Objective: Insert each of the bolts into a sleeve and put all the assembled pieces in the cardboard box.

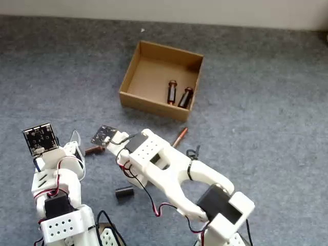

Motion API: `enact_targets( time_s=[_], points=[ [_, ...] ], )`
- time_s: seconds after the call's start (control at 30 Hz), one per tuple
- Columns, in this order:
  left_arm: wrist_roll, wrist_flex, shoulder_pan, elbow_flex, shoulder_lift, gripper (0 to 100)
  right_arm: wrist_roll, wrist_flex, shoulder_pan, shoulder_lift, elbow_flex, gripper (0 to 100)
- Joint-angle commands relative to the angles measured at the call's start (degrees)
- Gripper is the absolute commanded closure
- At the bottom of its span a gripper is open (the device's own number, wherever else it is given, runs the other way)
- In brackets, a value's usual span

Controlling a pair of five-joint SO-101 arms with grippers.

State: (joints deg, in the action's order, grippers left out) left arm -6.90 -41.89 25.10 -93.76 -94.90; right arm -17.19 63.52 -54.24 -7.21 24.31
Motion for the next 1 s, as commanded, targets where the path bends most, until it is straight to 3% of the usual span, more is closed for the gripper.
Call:
enact_targets(
  time_s=[0.0,0.17,0.33,0.5,0.73,0.97],
  points=[
    [0.62,1.14,0.48,2.77,-0.57,80,-0.62,-4.44,-0.48,-0.04,-2.77,81.4],
    [0.62,1.14,0.48,2.77,-0.57,80,-0.18,-6.2,-0.4,0.13,-2.95,99.8],
    [0.62,1.14,0.48,2.77,-0.57,80,4.66,-5.49,-0.22,2.77,-2.59,99.4],
    [0.62,1.14,0.4,2.77,-0.57,80,8.53,2.15,2.68,12.97,-2.77,99.4],
    [0.88,1.05,-3.74,2.95,-0.57,80,13.45,10.42,14.9,29.23,-2.51,99.4],
    [10.64,-0.18,-6.81,9.63,0.13,80,15.12,10.33,31.25,41.89,6.73,99.4]
  ],
)
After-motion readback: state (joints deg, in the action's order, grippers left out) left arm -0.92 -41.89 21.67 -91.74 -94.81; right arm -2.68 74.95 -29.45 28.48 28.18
